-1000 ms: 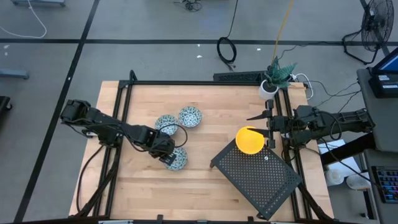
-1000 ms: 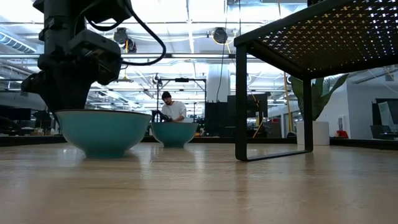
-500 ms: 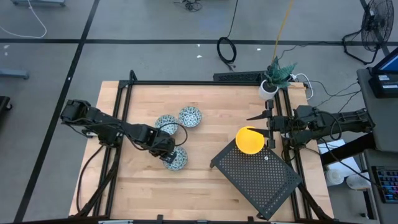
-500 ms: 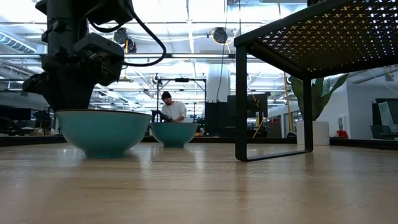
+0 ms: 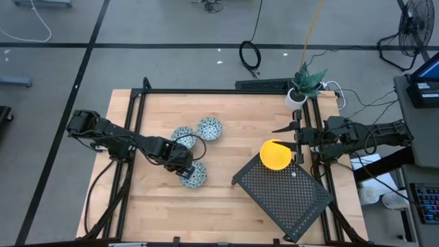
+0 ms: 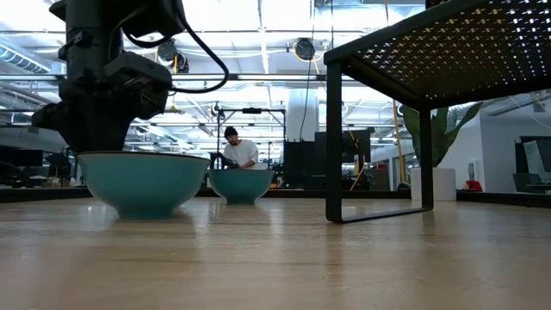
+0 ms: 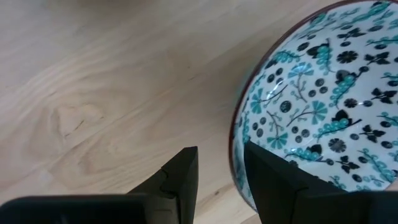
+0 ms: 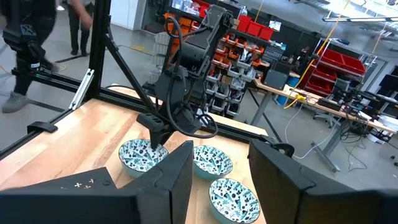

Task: Pick & Place Mini bowls
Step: Put the blue patterned bowl on the shelf

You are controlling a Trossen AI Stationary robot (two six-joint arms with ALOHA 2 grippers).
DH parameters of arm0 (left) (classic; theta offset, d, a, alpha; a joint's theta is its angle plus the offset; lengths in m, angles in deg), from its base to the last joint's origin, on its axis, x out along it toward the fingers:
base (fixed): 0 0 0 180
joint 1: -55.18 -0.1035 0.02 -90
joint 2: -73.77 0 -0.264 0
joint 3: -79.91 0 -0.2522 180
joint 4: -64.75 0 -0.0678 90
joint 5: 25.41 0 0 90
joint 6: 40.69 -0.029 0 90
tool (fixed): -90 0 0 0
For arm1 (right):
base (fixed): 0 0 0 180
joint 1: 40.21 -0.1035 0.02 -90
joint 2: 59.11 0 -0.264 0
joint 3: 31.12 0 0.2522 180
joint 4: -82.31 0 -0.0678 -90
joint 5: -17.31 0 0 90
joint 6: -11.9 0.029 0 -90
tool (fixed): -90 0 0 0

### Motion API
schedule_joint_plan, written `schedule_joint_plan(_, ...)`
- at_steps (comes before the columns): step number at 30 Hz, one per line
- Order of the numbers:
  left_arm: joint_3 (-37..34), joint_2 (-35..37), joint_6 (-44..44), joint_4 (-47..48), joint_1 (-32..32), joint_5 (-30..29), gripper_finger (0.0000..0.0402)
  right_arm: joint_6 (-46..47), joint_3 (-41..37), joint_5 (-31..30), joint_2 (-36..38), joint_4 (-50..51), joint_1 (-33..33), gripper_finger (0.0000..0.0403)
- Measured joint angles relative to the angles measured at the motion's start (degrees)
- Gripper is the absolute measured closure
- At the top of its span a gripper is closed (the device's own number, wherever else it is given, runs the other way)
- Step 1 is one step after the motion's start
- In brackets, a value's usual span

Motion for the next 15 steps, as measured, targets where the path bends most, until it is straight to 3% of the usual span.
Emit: schedule_joint_plan(15,0.0,0.0,-1.05,0.25,0.0,1.63,0.0277,0.29,0.02,0.0,0.0,0.0,0.0,0.0261)
